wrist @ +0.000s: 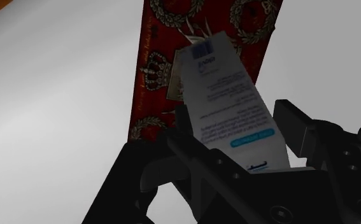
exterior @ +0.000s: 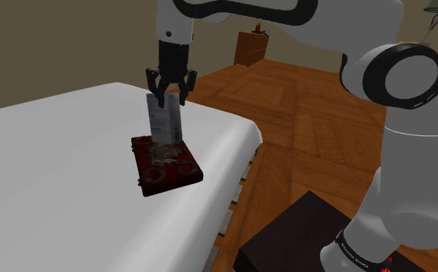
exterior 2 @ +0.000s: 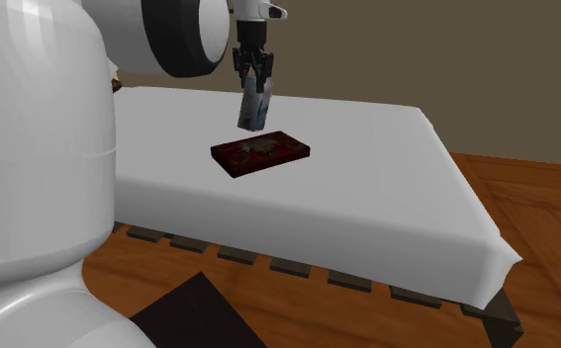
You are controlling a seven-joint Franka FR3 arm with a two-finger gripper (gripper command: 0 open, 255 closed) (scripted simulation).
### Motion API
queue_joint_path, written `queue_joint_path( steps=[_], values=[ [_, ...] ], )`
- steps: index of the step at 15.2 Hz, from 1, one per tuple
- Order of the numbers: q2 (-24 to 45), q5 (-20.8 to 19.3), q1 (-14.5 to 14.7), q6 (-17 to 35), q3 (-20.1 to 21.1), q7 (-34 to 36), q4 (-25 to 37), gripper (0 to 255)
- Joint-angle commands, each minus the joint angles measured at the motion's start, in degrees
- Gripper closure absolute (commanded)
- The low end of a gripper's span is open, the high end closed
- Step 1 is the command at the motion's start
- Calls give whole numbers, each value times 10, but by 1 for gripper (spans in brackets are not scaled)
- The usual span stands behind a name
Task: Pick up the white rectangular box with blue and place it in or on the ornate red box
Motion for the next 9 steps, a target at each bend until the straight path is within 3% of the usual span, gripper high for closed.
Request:
queue_joint_path(
  steps=[1,9],
  values=[
    [-8,2,-2,22,0,0,-29,255],
    [-22,6,-9,90,-1,-3,-111,255]
  ],
)
